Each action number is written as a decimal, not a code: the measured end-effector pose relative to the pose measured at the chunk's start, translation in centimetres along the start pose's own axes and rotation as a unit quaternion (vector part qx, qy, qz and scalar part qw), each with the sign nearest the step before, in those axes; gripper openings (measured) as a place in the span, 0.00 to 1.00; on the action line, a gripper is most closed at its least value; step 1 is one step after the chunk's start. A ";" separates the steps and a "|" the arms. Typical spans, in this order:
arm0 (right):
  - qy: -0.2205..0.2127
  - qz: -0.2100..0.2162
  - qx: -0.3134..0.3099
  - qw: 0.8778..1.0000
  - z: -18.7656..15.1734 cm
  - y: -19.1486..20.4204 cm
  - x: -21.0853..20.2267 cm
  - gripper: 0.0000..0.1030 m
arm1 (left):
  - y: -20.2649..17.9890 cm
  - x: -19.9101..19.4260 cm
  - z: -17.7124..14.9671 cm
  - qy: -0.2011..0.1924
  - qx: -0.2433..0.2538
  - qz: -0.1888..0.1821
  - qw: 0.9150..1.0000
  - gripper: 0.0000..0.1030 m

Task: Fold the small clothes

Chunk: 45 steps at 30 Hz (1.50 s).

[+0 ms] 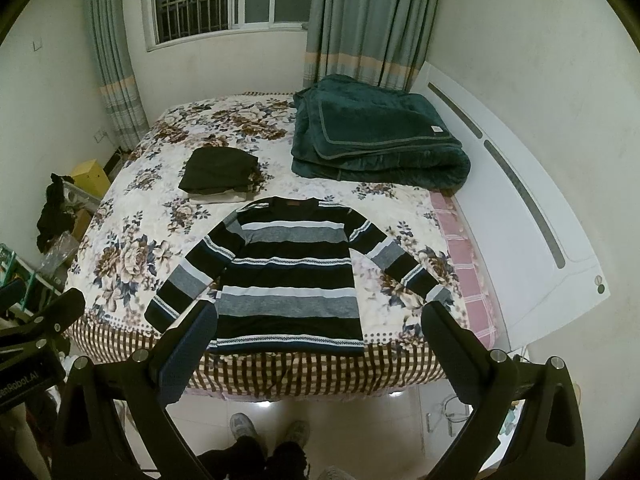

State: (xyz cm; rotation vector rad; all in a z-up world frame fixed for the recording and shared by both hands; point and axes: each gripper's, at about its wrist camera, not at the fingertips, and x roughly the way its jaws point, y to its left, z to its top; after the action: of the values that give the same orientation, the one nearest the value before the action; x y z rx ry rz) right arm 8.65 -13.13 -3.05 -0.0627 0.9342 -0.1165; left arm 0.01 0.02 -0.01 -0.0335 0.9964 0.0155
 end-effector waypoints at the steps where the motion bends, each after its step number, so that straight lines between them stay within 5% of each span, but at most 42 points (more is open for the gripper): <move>1: 0.000 0.000 0.000 1.000 0.0 0.0 0.0 1.00 | 0.0 0.0 0.0 0.000 0.000 0.000 1.000 1.00; 30: -0.003 0.005 0.000 1.000 0.3 -0.3 -0.3 1.00 | 0.0 0.0 0.0 -0.003 0.001 -0.001 1.000 1.00; 45: -0.005 0.005 0.000 1.000 1.5 -0.2 -1.5 1.00 | -2.1 -0.5 2.7 -0.003 0.000 -0.003 1.000 1.00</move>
State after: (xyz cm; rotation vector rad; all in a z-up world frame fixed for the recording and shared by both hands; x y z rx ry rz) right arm 8.99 -13.13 -0.94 -0.0584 0.9250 -0.1065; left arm 2.09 -1.97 1.92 -0.0363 0.9912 0.0090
